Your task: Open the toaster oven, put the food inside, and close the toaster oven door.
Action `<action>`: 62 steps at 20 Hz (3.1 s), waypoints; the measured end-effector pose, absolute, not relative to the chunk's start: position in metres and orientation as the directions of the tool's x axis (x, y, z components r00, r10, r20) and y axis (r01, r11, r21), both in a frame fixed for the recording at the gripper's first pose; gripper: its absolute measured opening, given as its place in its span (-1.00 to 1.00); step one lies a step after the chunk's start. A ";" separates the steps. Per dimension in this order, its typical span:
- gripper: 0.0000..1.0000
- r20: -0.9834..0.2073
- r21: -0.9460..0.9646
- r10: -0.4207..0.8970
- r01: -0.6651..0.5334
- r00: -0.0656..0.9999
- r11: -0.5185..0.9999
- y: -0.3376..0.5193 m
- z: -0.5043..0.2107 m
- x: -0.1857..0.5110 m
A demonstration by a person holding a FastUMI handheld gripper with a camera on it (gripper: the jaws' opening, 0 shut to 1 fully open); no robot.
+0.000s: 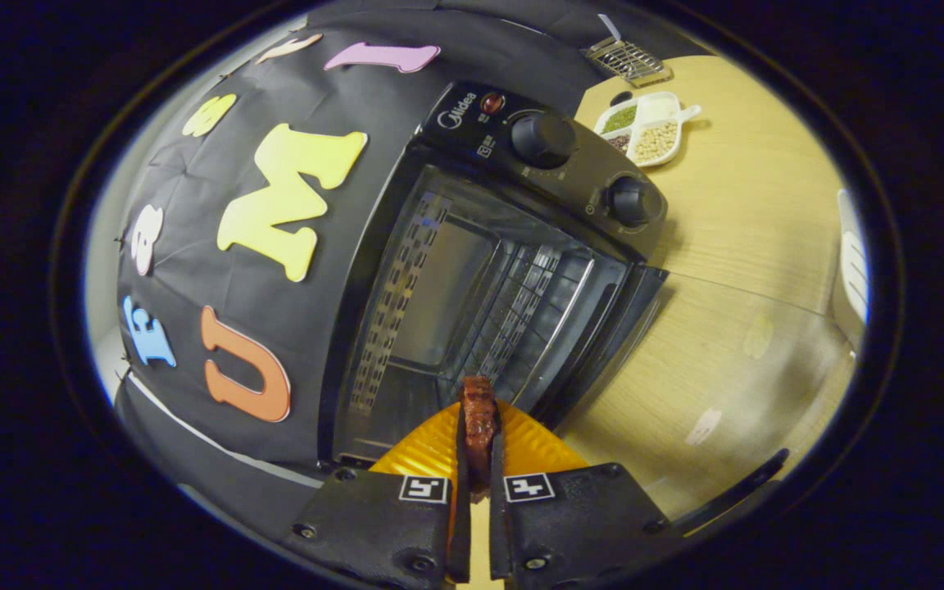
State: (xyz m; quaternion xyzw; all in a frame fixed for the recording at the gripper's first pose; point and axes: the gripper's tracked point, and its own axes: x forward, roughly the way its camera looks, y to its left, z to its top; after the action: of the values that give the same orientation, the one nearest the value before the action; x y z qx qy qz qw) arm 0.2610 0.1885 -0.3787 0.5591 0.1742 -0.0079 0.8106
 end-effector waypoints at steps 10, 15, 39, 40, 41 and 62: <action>-0.61 -0.349 0.830 0.079 0.269 0.934 0.488 0.191 -0.396 0.305; -0.11 -0.371 0.716 0.017 0.274 0.929 0.642 0.181 -0.392 0.303; 0.95 -0.500 0.209 0.102 0.005 0.860 0.978 0.161 -0.359 0.148; 0.95 -0.507 0.181 0.104 -0.013 0.856 0.983 0.160 -0.361 0.136; 0.95 -0.516 0.164 0.107 -0.024 0.850 0.986 0.158 -0.364 0.126; 0.96 -0.724 0.043 0.075 -0.064 0.686 0.997 0.153 -0.491 0.069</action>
State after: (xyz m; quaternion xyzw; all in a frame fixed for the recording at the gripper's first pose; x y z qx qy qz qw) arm 0.0689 0.1529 -0.4906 0.0072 0.3945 0.0379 0.9181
